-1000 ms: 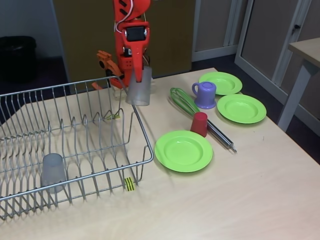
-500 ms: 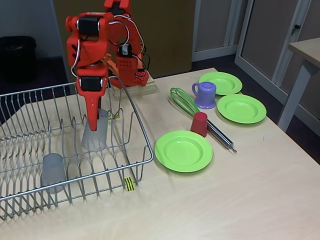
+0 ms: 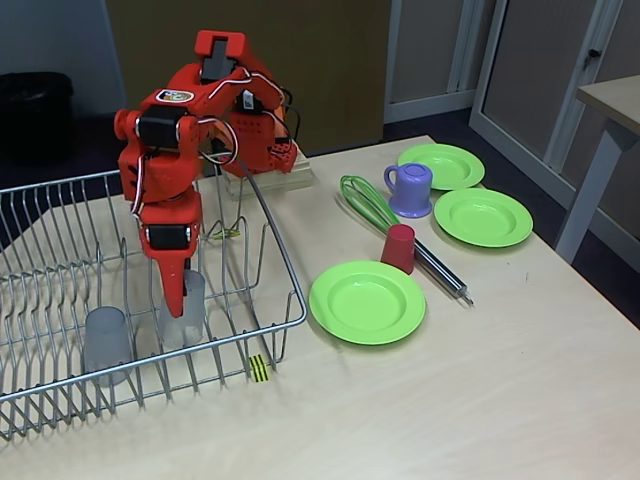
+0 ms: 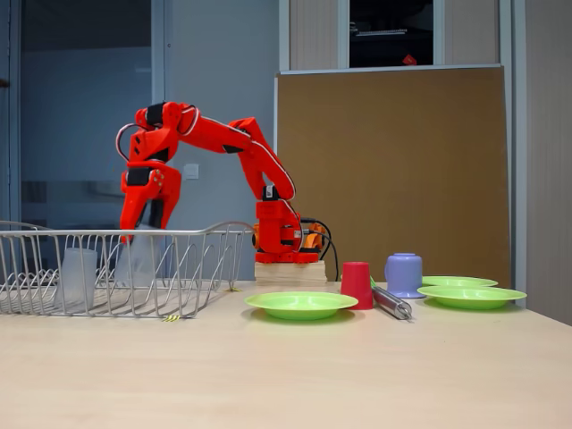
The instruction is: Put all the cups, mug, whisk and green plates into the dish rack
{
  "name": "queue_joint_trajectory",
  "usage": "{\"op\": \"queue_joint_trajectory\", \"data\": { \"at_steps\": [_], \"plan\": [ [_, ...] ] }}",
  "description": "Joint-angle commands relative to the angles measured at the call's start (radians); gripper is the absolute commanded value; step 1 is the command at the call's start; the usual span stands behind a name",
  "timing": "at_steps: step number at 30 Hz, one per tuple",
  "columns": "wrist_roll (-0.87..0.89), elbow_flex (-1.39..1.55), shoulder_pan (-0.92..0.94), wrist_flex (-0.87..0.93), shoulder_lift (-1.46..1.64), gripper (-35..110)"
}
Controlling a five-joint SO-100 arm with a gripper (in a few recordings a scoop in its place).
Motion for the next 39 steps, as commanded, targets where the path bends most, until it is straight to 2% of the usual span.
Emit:
{"op": "queue_joint_trajectory", "data": {
  "at_steps": [1, 14, 21, 27, 39],
  "plan": [
    [-0.038, -0.097, 0.040, 0.000, -0.021, 19],
    [-0.092, -0.195, 0.098, 0.003, -0.164, 20],
    [-0.100, -0.238, 0.112, 0.011, -0.222, 33],
    [-0.081, -0.261, 0.124, 0.034, -0.227, 39],
    [-0.098, -0.270, 0.127, 0.103, -0.132, 40]
  ]
}}
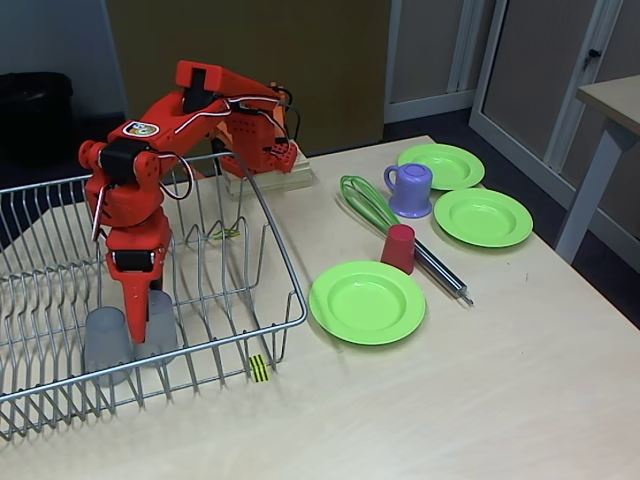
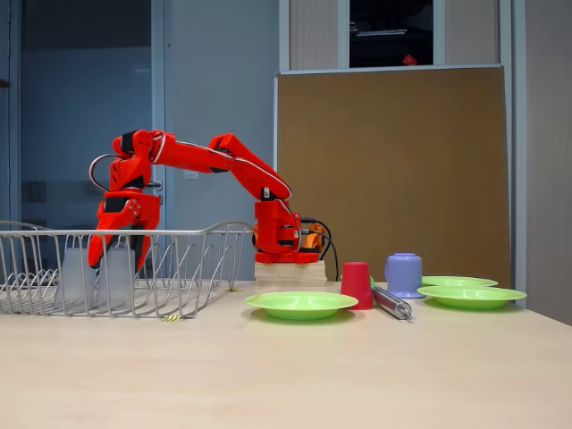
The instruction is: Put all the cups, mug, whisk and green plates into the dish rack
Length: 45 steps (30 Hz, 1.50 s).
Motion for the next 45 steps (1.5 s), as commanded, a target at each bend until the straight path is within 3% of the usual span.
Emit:
{"op": "queue_joint_trajectory", "data": {
  "at_steps": [1, 13, 20, 28, 40, 45],
  "plan": [
    [-0.023, -0.031, 0.011, 0.035, 0.106, 40],
    [-0.037, -0.032, -0.002, 0.092, 0.202, 40],
    [-0.003, 0.198, -0.101, 0.106, 0.457, 39],
    [0.307, 0.643, -0.374, 0.097, 0.844, 38],
    [0.818, 0.904, -0.887, 0.046, 1.031, 36],
    [1.118, 1.028, -1.115, -0.018, 1.088, 36]
  ]
}}
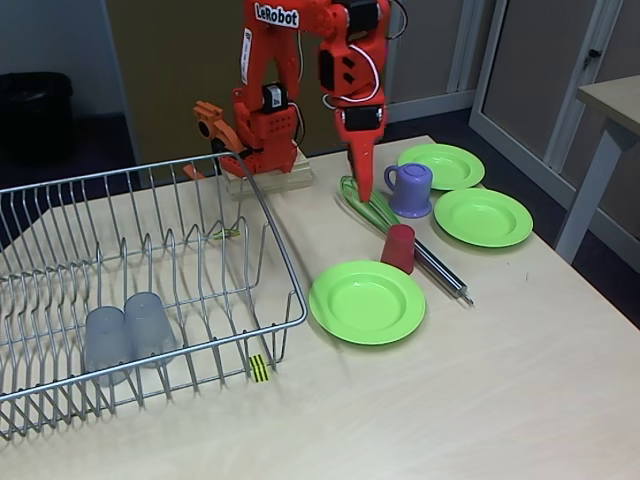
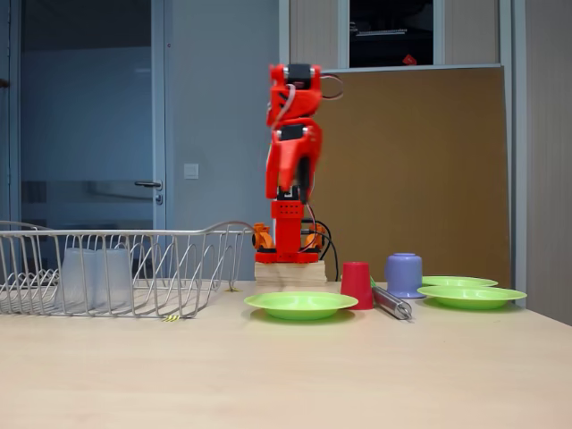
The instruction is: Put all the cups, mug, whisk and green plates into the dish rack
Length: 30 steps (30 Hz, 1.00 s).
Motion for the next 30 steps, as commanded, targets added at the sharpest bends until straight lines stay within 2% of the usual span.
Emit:
{"op": "queue_joint_trajectory", "data": {
  "at_steps": [1, 9, 12, 21, 30],
  "plan": [
    [0.238, 0.077, -0.164, -0.040, 0.074, 36],
    [0.769, 0.095, -0.520, -0.069, 0.049, 37],
    [0.919, 0.091, -0.618, -0.083, 0.038, 37],
    [1.184, 0.104, -0.790, -0.204, -0.018, 41],
    [1.353, 0.268, -0.873, -0.500, -0.086, 45]
  ]
}}
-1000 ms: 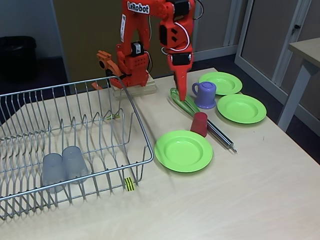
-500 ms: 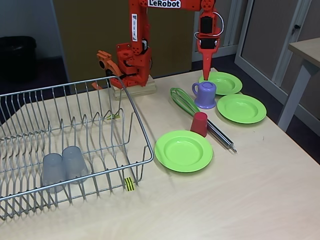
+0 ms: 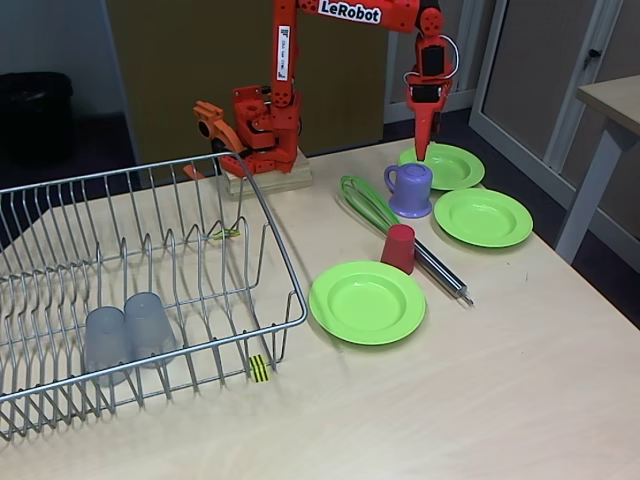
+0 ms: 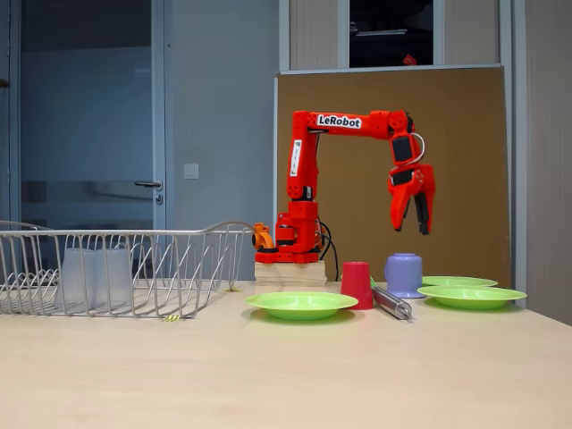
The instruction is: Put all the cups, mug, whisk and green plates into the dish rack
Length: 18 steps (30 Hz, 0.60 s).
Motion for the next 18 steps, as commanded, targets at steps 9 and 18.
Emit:
{"op": "queue_joint_trajectory", "data": {
  "at_steps": [9, 18],
  "plan": [
    [0.015, 0.178, -0.015, -0.224, -0.009, 45],
    [0.008, 0.278, -0.018, -0.356, -0.035, 45]
  ]
}}
